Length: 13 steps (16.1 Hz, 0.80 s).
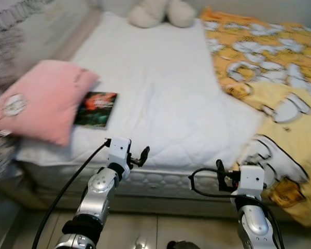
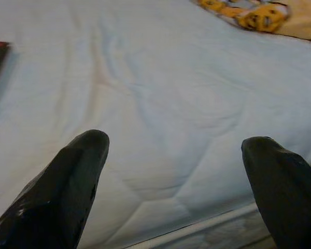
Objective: Clean up the room
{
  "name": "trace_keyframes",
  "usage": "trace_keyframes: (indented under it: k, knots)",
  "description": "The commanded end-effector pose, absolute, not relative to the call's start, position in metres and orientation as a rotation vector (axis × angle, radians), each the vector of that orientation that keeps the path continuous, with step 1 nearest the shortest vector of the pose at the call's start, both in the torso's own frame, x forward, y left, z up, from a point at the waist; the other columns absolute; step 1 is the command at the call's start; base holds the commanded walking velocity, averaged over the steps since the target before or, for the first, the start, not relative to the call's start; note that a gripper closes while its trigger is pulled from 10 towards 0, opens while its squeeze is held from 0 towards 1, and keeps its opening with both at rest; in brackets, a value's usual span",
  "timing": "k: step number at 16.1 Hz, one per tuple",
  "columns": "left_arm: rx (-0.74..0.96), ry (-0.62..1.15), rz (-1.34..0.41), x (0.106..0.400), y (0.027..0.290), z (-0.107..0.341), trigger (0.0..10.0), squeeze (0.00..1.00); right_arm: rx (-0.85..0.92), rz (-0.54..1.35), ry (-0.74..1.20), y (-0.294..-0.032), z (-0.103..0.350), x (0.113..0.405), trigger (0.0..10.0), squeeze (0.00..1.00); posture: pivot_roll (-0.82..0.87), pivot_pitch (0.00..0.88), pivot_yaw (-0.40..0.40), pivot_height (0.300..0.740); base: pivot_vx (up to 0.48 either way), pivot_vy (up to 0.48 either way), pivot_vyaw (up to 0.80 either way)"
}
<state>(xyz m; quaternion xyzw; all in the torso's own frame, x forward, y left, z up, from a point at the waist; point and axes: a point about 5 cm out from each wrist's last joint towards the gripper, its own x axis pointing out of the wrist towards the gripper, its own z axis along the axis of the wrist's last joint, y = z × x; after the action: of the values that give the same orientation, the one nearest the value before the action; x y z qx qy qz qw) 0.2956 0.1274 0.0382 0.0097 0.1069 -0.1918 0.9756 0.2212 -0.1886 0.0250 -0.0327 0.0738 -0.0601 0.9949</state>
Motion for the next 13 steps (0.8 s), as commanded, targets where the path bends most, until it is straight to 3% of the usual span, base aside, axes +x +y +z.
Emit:
trace_keyframes:
  k: [1, 5, 13]
  knots:
    - [0.038, 0.210, -0.411, 0.293, 0.123, 0.037, 10.0, 0.00, -0.075, -0.113, 0.148, -0.190, 0.026, 0.219, 10.0, 0.00, -0.07, 0.000, -0.001, 0.740, 0.000, 0.000, -0.77]
    - [0.022, 0.206, -0.427, 0.293, 0.124, 0.036, 10.0, 0.00, -0.077, -0.121, 0.169, -0.195, 0.022, 0.212, 10.0, 0.00, -0.07, 0.000, -0.002, 0.740, 0.000, 0.000, -0.77]
    - [0.029, 0.188, -0.530, 0.286, 0.113, 0.034, 10.0, 0.00, -0.072, -0.119, 0.188, -0.195, 0.017, 0.210, 10.0, 0.00, -0.08, 0.000, 0.003, 0.740, 0.000, -0.480, -0.77]
